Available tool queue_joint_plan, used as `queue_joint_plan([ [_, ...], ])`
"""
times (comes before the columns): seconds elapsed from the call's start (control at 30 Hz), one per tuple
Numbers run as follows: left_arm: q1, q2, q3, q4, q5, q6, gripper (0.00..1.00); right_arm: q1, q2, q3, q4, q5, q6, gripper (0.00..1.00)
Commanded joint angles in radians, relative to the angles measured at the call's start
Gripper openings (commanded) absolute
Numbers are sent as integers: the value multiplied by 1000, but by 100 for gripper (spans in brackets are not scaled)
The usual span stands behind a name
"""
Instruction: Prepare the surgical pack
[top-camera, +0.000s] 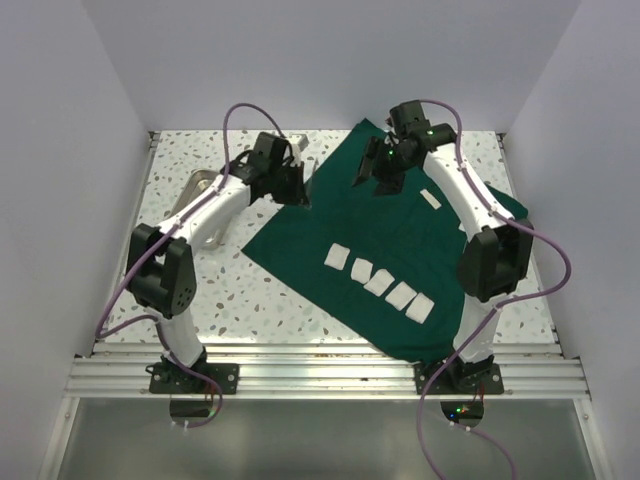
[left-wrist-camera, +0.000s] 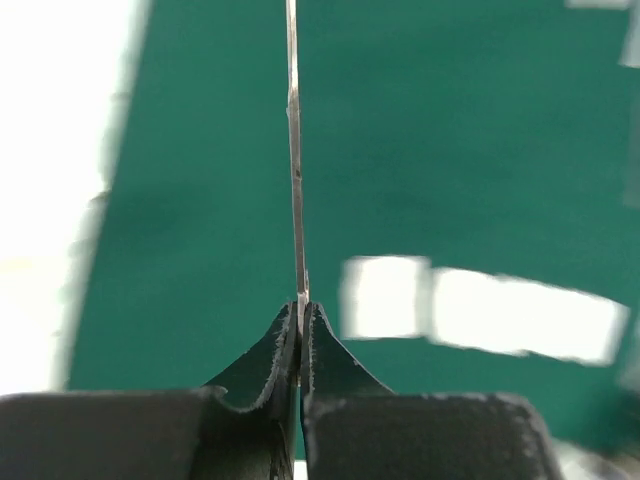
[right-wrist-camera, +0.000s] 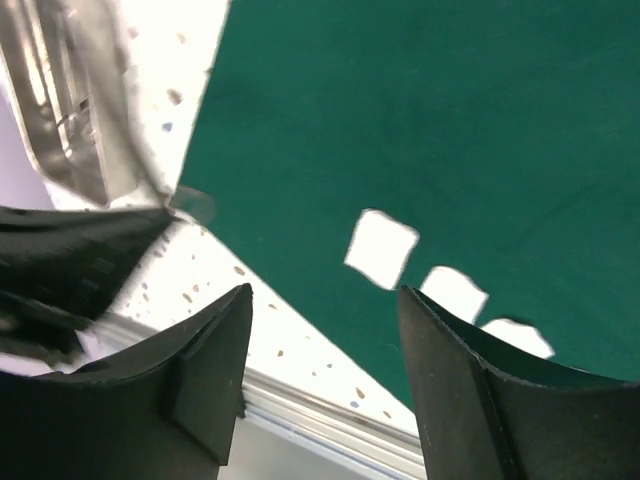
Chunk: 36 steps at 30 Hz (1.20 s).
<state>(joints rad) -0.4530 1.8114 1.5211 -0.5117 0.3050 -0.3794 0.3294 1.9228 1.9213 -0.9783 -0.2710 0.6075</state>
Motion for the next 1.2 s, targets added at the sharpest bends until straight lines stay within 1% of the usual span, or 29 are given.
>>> queue_joint_plan([
  [0.0,54,-52,47,-237,-468,215,0,-90,5,4,-69,61,-35,64],
  [0.03,66,-52,36,-254,-534,240,0,-105,-1,-7,-66,61,-37,64],
  [0.07,80,-57,1,-252,-652,264,0,-121,-13,-19,-59,59,-43,64],
  [0.13,126,-57,-30,-248,-749,318,0,-157,-27,-42,-59,64,-52,64],
  [0.17,144,-49,-60,-245,-829,329,0,-167,-30,-47,-66,72,-64,64],
  [0.23,195,-37,-84,-220,-895,358,0,-187,-39,-64,-77,85,-86,64],
  [0.3,218,-12,-108,-203,-941,366,0,-211,-48,-86,-92,110,-95,64],
  [0.4,221,35,-125,-191,-1012,350,0,-254,-65,-134,-108,135,-107,64],
  [0.43,223,63,-124,-195,-1068,343,0,-265,-73,-152,-102,136,-110,64],
  [0.47,223,74,-119,-195,-1084,335,0,-274,-76,-168,-97,142,-110,64],
  [0.67,255,153,-95,-183,-1071,290,0,-343,-65,-229,-132,184,-124,65],
  [0.77,273,163,-96,-176,-1038,269,8,-385,-58,-246,-154,243,-144,65],
  [0.8,275,161,-98,-171,-1032,264,13,-397,-54,-251,-161,260,-150,65],
  [0.83,277,155,-102,-162,-1021,266,24,-403,-53,-255,-168,283,-163,65],
  [0.87,280,154,-101,-162,-1015,264,30,-411,-53,-263,-171,292,-167,65],
  [0.9,283,152,-99,-165,-1008,257,34,-424,-51,-281,-171,302,-170,65],
  [0.93,286,144,-101,-165,-988,254,41,-431,-51,-292,-168,311,-175,65],
  [0.97,289,141,-101,-166,-982,252,45,-438,-53,-307,-160,311,-176,64],
  [1.0,289,135,-98,-172,-978,252,55,-449,-51,-312,-160,312,-178,64],
  [1.03,289,122,-90,-175,-968,248,60,-452,-53,-315,-160,319,-183,64],
  [1.1,289,105,-76,-201,-933,226,66,-460,-47,-320,-164,357,-190,64],
  [1.17,287,75,-55,-217,-864,196,67,-470,-41,-321,-177,410,-210,62],
])
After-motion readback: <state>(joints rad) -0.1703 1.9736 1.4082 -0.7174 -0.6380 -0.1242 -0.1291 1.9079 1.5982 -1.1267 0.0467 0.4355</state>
